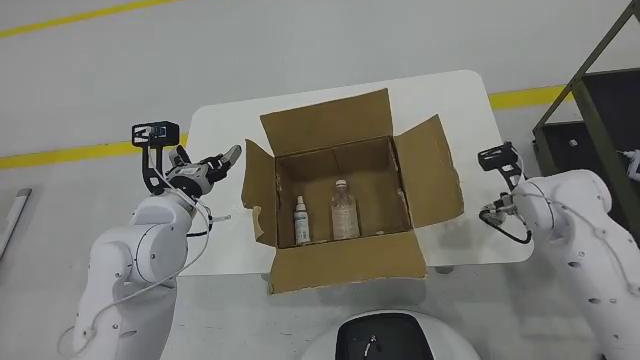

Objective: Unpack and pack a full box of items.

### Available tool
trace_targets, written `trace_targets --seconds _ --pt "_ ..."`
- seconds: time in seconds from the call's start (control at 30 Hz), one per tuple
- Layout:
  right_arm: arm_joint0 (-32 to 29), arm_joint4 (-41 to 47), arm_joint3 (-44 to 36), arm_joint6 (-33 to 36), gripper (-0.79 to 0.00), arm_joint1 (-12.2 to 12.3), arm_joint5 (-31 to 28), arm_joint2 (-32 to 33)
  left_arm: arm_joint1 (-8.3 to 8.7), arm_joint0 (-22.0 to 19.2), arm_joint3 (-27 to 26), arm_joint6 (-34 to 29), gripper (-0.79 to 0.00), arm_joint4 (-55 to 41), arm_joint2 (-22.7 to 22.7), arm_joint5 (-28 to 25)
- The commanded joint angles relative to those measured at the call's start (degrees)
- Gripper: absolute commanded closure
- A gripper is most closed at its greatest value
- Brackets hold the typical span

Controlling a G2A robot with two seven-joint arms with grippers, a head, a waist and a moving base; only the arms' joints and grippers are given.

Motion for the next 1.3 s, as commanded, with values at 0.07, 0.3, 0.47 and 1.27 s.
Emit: trace_targets --seconds 0.07,0.3,0.47,1.27 --pt "2.8 -0.3 5.4 -0.2 -0.332 -0.4 0.3 -2.1 0.0 0.0 0.0 0.0 -0.785 0.0 0.0 0.0" --pt "4.3 0.6 9.0 -0.7 -0.332 -0.8 -0.3 -4.0 0.0 0.0 0.0 0.0 -0.785 0.0 0.0 0.0" --pt "4.3 1.3 9.9 -0.9 -0.354 -0.8 -0.6 -3.9 0.0 0.0 0.0 0.0 -0.785 0.0 0.0 0.0" --pt "3.6 4.3 12.8 -3.2 -0.345 -0.8 -1.8 -3.7 0.0 0.0 0.0 0.0 -0.785 0.0 0.0 0.0"
